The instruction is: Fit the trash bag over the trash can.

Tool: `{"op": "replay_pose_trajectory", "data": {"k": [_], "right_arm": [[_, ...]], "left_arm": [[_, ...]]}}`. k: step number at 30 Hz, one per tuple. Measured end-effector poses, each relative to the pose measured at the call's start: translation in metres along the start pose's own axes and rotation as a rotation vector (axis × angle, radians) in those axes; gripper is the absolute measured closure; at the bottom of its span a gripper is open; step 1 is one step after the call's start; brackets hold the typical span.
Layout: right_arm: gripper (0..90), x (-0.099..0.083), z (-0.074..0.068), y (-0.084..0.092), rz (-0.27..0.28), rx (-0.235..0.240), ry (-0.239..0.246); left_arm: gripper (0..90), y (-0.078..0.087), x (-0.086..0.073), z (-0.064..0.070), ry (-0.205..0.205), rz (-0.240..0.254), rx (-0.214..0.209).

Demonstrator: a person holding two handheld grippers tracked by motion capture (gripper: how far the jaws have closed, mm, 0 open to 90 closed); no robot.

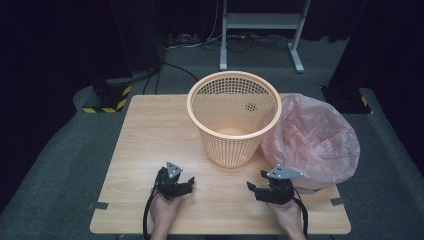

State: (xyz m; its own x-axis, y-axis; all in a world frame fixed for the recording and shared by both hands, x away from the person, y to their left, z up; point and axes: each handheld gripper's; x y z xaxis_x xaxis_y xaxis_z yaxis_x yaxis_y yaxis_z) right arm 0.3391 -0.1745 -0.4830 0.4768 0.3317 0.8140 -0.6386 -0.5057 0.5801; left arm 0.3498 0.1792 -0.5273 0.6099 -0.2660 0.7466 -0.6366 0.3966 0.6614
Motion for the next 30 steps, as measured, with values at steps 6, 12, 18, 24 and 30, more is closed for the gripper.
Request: {"op": "replay_pose_trajectory", "data": {"k": [6,12,18,24,30], "right_arm": [[32.2,0.007,0.000,0.008,0.024,0.029,-0.007],[32.8,0.013,0.002,0.015,0.042,0.041,-0.011],[32.5,0.019,0.005,0.023,0.052,0.038,-0.007],[32.4,0.023,0.007,0.028,0.062,0.038,-0.007],[32.4,0.028,0.011,0.036,0.079,0.035,-0.014]], "left_arm": [[25.1,0.000,0.000,0.000,0.000,0.000,0.000],[25.1,0.000,0.000,0.000,0.000,0.001,0.000],[25.1,0.000,0.000,0.000,-0.001,0.000,0.000],[25.2,0.000,0.000,0.000,-0.002,0.001,0.002],[25.2,0.000,0.000,0.000,-0.001,0.001,0.002]]}}
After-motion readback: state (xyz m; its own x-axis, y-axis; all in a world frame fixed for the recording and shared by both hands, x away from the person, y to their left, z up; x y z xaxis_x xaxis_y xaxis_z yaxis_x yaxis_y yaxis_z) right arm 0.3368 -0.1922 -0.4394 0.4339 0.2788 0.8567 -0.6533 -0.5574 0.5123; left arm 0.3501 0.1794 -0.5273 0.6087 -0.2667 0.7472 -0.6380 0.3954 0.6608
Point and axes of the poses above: each handheld gripper's, and its own axes: y roughly backward along the jaws, x roughly out of its top, z roughly to its right, and after that the axes turned 6 degrees about -x, right-handed
